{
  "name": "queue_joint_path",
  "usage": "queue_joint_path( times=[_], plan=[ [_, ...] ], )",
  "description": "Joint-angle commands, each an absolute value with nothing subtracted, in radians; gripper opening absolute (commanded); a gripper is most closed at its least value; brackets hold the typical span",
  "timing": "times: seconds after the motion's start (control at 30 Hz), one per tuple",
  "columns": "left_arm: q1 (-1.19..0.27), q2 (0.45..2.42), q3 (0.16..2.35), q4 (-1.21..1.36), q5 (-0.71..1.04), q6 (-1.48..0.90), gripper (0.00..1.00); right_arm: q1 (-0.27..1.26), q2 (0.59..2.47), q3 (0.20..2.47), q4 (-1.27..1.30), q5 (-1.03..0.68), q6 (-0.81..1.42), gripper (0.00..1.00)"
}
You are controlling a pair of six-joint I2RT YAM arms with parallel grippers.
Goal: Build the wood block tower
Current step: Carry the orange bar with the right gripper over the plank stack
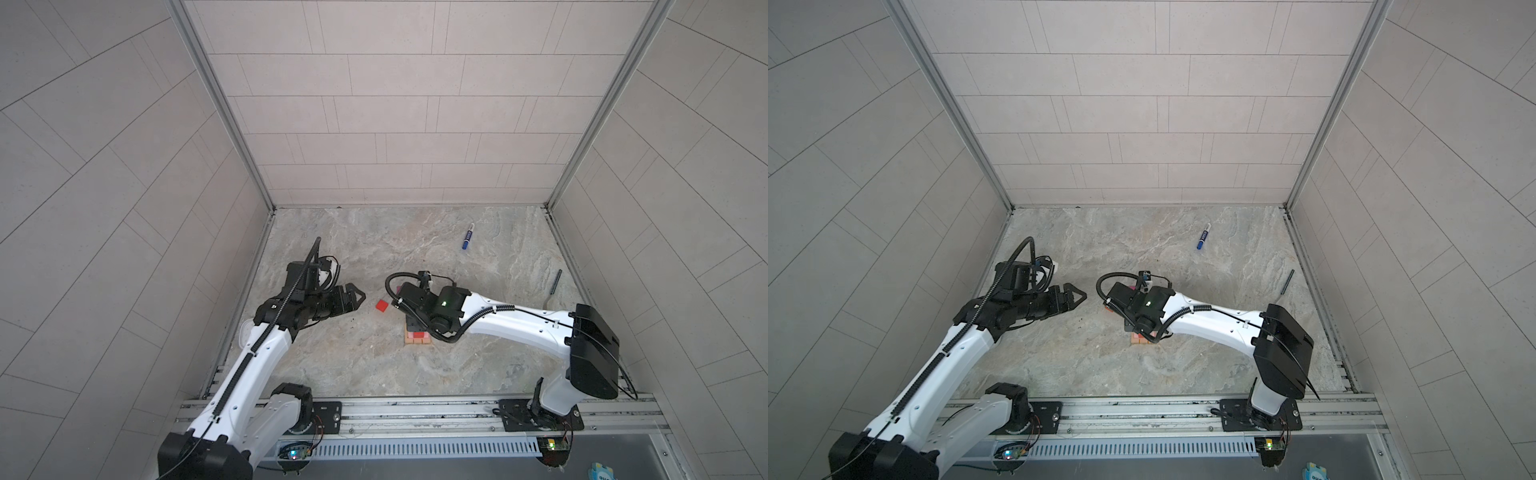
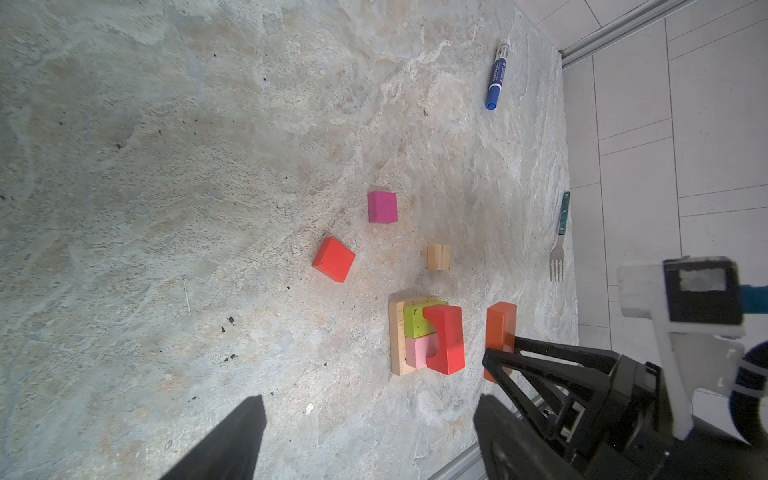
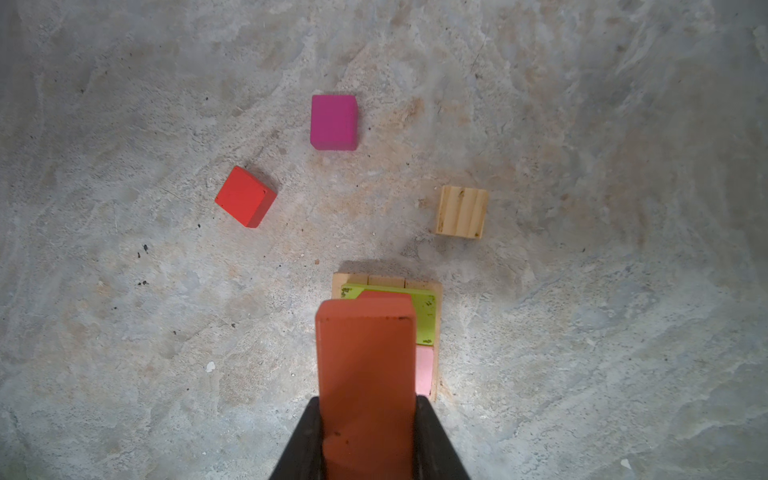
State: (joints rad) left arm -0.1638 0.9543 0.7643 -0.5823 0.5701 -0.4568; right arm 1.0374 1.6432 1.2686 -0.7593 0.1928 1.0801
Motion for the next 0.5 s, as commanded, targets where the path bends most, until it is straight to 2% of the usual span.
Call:
queue_joint_path(
  times=[0.0,0.47],
  plan=[
    [-0.163,0.933,0.751,-0.572,0.583,-0.465,0.86,1.043,1.653,1.262,-0.79,0.236,1.129,0.19],
    [-0.166,0.918,0.75,-0.575,0.581,-0.465,0.86,1.056,1.679,1.266,-0.813,0.217,1.155,0.19]
  ],
)
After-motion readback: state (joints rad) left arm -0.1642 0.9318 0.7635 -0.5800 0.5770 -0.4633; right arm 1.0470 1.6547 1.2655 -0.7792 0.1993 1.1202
